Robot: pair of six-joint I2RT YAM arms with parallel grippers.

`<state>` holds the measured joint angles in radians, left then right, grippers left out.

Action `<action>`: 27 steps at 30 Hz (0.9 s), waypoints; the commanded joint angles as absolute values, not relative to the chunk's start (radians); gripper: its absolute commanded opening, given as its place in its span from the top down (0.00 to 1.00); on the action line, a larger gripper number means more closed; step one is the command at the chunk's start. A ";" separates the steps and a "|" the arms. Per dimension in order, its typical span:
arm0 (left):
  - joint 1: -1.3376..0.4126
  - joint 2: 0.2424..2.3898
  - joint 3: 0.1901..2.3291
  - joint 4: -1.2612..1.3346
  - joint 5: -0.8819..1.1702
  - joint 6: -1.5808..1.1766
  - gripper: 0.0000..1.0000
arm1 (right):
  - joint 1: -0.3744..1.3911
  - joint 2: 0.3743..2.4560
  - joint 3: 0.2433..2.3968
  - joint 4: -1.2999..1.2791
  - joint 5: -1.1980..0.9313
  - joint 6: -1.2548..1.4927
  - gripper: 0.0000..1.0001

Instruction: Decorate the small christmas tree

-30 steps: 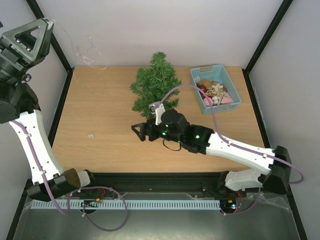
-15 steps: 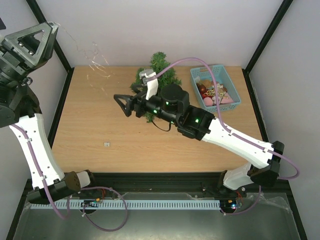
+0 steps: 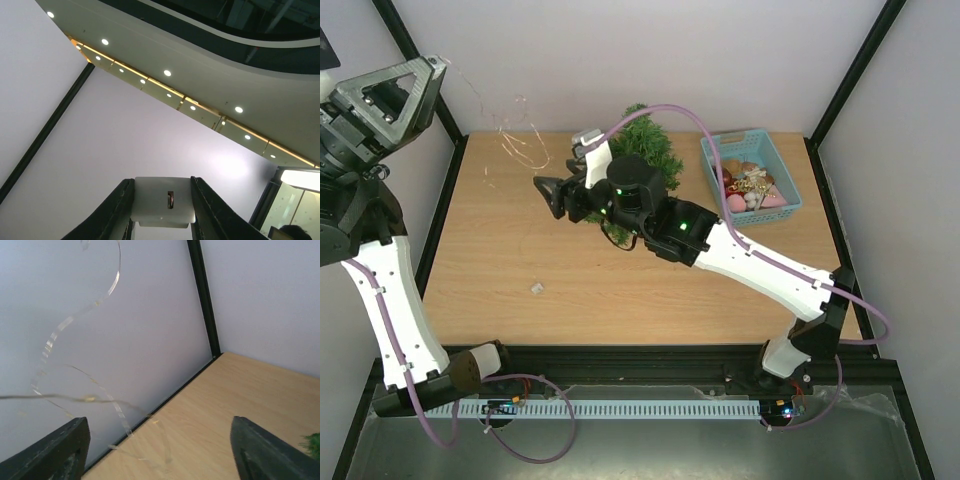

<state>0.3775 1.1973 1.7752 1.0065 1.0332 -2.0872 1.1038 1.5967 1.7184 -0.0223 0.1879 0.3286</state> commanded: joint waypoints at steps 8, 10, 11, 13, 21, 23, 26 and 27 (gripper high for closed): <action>0.347 1.143 1.697 0.914 1.053 -2.576 0.70 | 1.103 1.491 1.663 0.076 0.199 0.268 0.78; 0.339 1.140 1.693 0.866 1.055 -2.524 0.70 | 1.104 1.442 1.618 0.079 0.223 0.267 0.86; 0.335 1.139 1.692 0.839 1.055 -2.498 0.70 | 1.103 1.407 1.593 0.077 0.235 0.270 0.87; 0.327 1.137 1.689 0.788 1.055 -2.444 0.70 | 1.103 1.322 1.515 0.079 0.272 0.276 0.89; 0.324 1.119 1.676 0.487 1.048 -2.150 0.71 | 1.103 0.985 1.334 -0.032 0.434 0.335 0.94; 0.325 1.118 1.677 0.472 1.038 -2.127 0.71 | 1.103 0.964 1.331 -0.051 0.415 0.320 0.88; 0.324 1.115 1.686 0.455 1.030 -2.121 0.71 | 1.103 1.045 1.394 -0.103 0.331 0.281 0.67; 0.324 1.113 1.690 0.443 1.032 -2.114 0.71 | 1.103 1.080 1.415 -0.106 0.303 0.266 0.60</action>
